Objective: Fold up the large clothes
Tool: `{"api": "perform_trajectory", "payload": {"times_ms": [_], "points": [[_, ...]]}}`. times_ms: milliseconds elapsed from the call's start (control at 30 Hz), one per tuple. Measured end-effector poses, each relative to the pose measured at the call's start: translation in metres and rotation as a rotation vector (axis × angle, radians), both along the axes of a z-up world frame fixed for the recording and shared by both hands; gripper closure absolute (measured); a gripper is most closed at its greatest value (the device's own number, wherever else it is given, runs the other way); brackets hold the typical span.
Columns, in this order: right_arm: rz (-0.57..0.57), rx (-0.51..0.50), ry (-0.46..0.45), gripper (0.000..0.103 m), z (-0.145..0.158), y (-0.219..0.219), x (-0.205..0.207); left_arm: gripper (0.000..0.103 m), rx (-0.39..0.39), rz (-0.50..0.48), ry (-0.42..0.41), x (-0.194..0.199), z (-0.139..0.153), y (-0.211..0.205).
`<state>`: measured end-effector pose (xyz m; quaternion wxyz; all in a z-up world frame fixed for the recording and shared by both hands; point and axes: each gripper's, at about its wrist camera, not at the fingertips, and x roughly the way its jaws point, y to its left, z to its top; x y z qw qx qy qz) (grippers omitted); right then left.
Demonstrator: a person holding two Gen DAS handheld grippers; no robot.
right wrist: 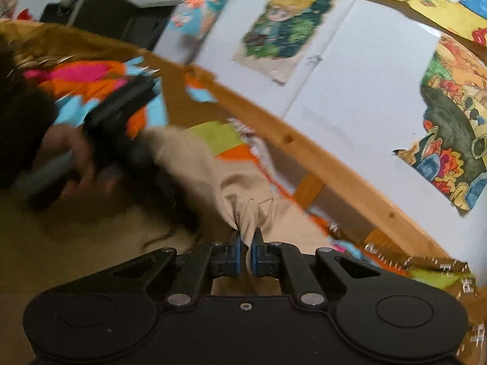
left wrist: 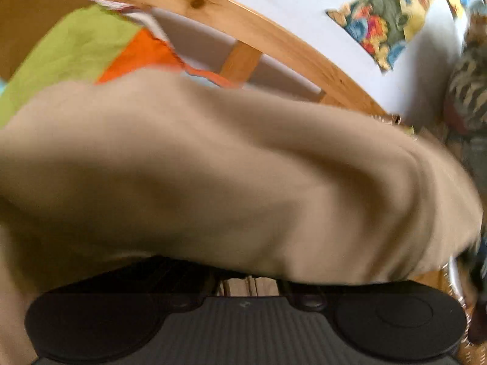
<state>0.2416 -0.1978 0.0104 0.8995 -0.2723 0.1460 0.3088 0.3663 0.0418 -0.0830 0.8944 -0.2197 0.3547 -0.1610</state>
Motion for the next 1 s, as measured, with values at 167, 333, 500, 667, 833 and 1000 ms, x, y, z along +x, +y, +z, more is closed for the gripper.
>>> {"api": "perform_trajectory", "payload": {"times_ms": [167, 333, 500, 667, 833, 1000], "points": [[0.053, -0.137, 0.002, 0.094, -0.030, 0.004, -0.044, 0.101, -0.026, 0.023, 0.125, -0.055, -0.006, 0.027], [0.099, -0.237, 0.152, 0.068, -0.055, 0.006, -0.069, 0.097, 0.002, 0.049, 0.155, -0.112, 0.004, 0.075], [0.003, -0.036, 0.307, 0.045, -0.038, -0.030, -0.079, 0.076, 0.034, 0.110, 0.160, -0.138, 0.020, 0.115], [-0.305, 0.379, 0.502, 0.044, -0.023, -0.089, -0.033, 0.059, -0.048, 0.163, 0.157, -0.128, 0.027, 0.128], [-0.484, 0.557, 0.621, 0.049, -0.040, -0.107, 0.035, 0.069, -0.027, 0.189, 0.187, -0.093, 0.024, 0.110], [-0.481, 0.517, 0.645, 0.069, -0.053, -0.092, 0.059, 0.085, 0.105, 0.227, 0.248, -0.066, 0.015, 0.084]]}}
